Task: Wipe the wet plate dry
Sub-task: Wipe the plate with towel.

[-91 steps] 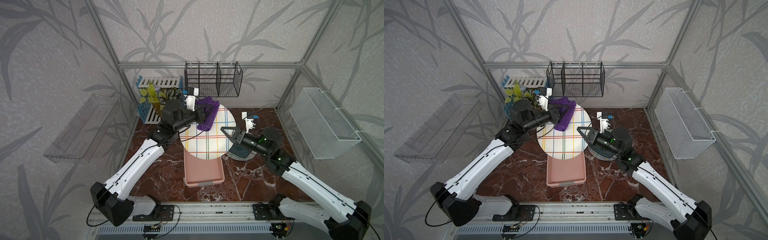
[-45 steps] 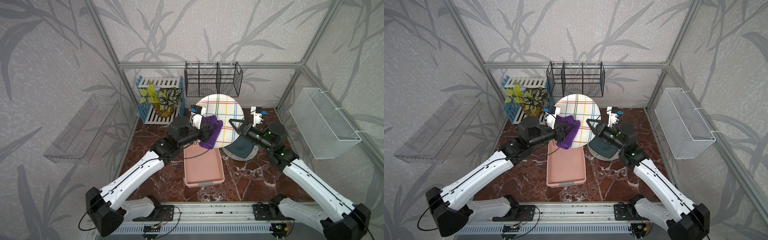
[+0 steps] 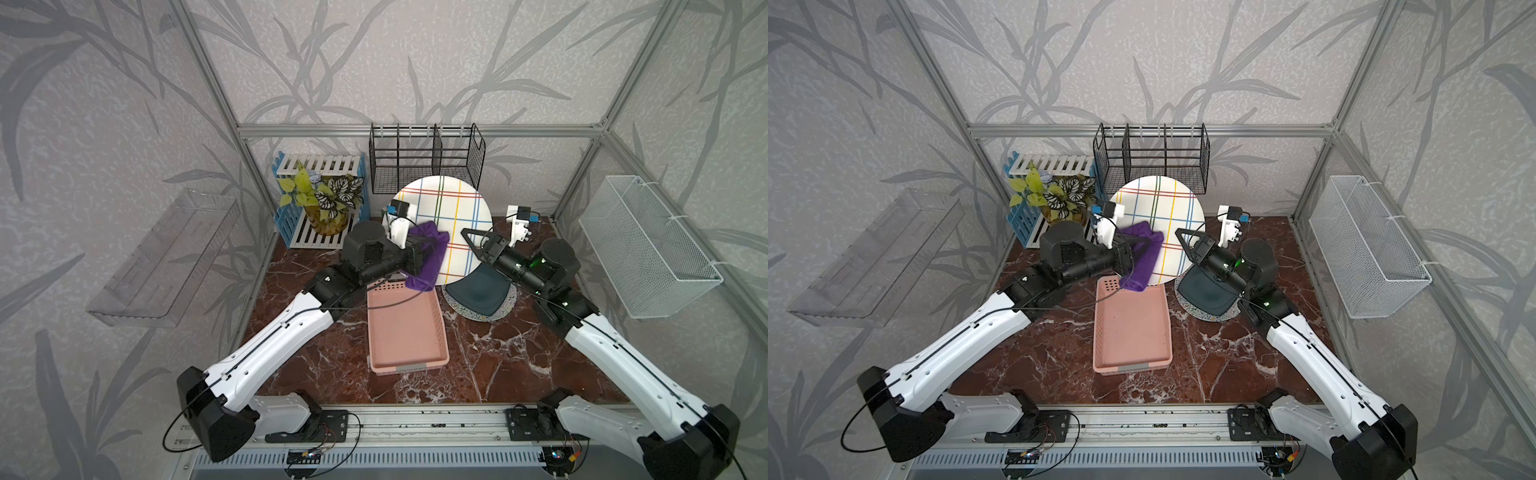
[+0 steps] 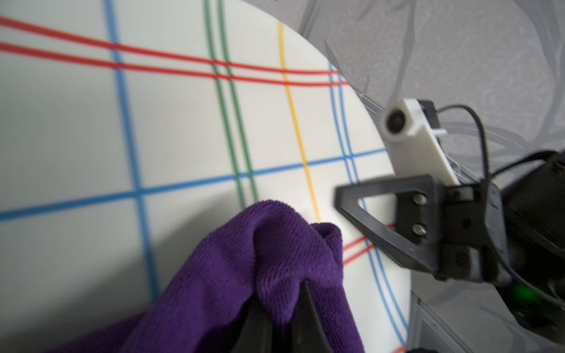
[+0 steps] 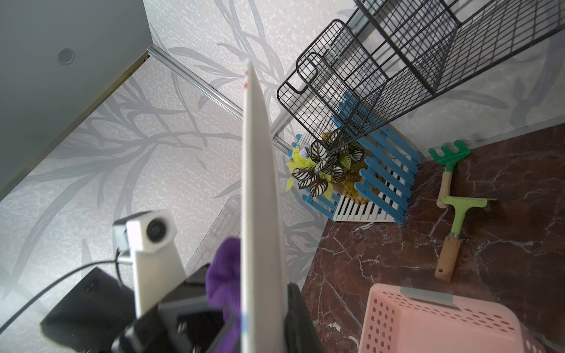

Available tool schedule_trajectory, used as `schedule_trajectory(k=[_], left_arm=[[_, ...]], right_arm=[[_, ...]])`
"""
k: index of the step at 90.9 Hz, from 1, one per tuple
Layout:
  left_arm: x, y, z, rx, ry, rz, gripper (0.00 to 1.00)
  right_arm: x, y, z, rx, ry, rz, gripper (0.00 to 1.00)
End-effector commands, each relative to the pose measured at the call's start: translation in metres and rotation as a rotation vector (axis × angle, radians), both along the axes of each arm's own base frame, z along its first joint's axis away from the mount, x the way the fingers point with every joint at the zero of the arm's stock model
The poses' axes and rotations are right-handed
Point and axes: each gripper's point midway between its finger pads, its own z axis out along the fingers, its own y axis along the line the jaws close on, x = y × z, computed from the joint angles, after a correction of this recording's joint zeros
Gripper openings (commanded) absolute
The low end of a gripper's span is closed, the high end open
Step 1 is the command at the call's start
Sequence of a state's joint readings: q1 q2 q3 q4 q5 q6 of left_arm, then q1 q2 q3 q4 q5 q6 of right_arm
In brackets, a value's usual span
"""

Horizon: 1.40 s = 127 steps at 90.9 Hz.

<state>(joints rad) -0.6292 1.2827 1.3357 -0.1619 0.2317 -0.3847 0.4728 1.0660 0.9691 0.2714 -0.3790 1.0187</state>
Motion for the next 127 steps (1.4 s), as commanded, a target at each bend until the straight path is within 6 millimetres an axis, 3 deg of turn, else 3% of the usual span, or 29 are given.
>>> schedule_trajectory(k=[1, 6, 17, 25, 32, 41, 53, 59, 81, 91, 102, 117, 127], left_arm=[[0.038, 0.043, -0.035, 0.141, 0.103, 0.223, 0.0], [0.042, 0.033, -0.03, 0.175, 0.081, 0.179, 0.0], [0.034, -0.013, -0.023, 0.232, 0.014, -0.014, 0.0], [0.027, -0.04, -0.029, 0.288, 0.001, -0.08, 0.0], [0.022, -0.053, -0.034, 0.313, -0.005, -0.098, 0.0], [0.019, -0.048, -0.043, 0.318, 0.016, -0.071, 0.0], [0.019, -0.013, -0.054, 0.288, 0.065, 0.053, 0.0], [0.01, -0.005, -0.06, 0.287, 0.077, 0.047, 0.0], [-0.063, -0.058, -0.101, 0.329, 0.121, -0.225, 0.0], [-0.071, -0.067, -0.107, 0.348, 0.118, -0.254, 0.0], [-0.048, -0.052, -0.098, 0.369, 0.085, -0.143, 0.0], [0.009, 0.012, -0.086, 0.283, 0.149, 0.101, 0.0], [0.032, 0.046, -0.066, 0.211, 0.136, 0.212, 0.0]], right_arm=[[-0.083, 0.009, 0.096, 0.152, -0.314, 0.243, 0.0], [-0.092, 0.019, 0.091, 0.132, -0.316, 0.287, 0.0], [-0.104, 0.038, 0.082, 0.106, -0.318, 0.361, 0.0], [-0.099, 0.043, 0.078, 0.108, -0.303, 0.361, 0.0], [-0.091, 0.041, 0.076, 0.11, -0.291, 0.322, 0.0], [-0.08, 0.034, 0.075, 0.1, -0.273, 0.259, 0.0], [-0.065, 0.012, 0.078, 0.122, -0.253, 0.179, 0.0], [-0.059, 0.0, 0.081, 0.148, -0.242, 0.143, 0.0], [-0.05, -0.011, 0.09, 0.203, -0.24, 0.104, 0.0], [-0.051, -0.008, 0.098, 0.234, -0.254, 0.134, 0.0], [-0.052, -0.007, 0.095, 0.228, -0.243, 0.142, 0.0], [-0.06, -0.007, 0.08, 0.202, -0.217, 0.156, 0.0], [-0.074, 0.001, 0.065, 0.18, -0.203, 0.209, 0.0]])
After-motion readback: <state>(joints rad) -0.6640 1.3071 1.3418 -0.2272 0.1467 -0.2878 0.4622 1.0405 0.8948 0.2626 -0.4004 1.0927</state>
